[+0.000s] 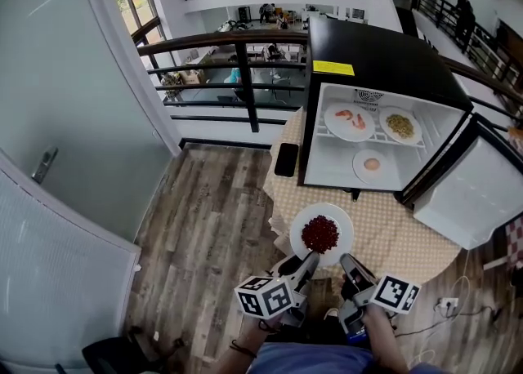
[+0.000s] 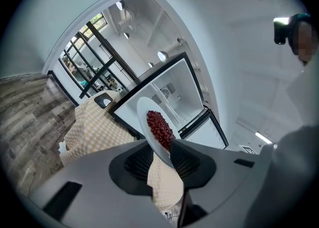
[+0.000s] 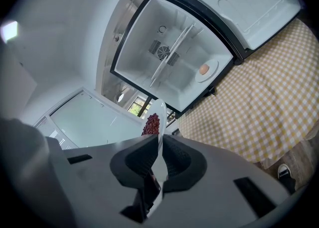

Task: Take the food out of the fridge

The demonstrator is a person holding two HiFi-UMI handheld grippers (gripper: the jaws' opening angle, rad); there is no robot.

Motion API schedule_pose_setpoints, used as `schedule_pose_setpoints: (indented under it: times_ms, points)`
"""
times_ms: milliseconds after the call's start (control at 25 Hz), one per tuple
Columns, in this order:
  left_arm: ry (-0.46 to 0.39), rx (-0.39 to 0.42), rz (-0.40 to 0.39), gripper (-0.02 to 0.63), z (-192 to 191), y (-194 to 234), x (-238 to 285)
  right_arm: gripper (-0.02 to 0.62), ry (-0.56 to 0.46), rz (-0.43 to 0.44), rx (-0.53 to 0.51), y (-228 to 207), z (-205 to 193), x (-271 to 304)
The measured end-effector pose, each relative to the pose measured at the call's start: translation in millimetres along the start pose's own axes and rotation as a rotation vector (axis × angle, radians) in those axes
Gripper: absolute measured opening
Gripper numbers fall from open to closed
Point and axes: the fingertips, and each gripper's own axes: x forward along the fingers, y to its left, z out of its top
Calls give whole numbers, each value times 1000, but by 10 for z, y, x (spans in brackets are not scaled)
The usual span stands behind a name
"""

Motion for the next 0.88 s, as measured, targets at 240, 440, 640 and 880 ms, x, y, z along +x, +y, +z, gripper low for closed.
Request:
schedule_pose_setpoints:
  times_ms: [240, 440, 640, 880]
  points:
    - [-5, -4, 13, 114, -98, -88, 15, 31, 19, 7, -11, -55, 30, -99]
    - [-9, -12, 31, 114, -335, -263, 23, 31, 34, 6, -4, -174, 15, -352]
    - [-34, -43, 58, 114, -698, -549, 4, 31, 65, 13, 8, -337, 4, -755]
    - [-56, -47, 96, 114, -1104, -897, -85, 32, 101, 47, 4, -489, -52, -1237]
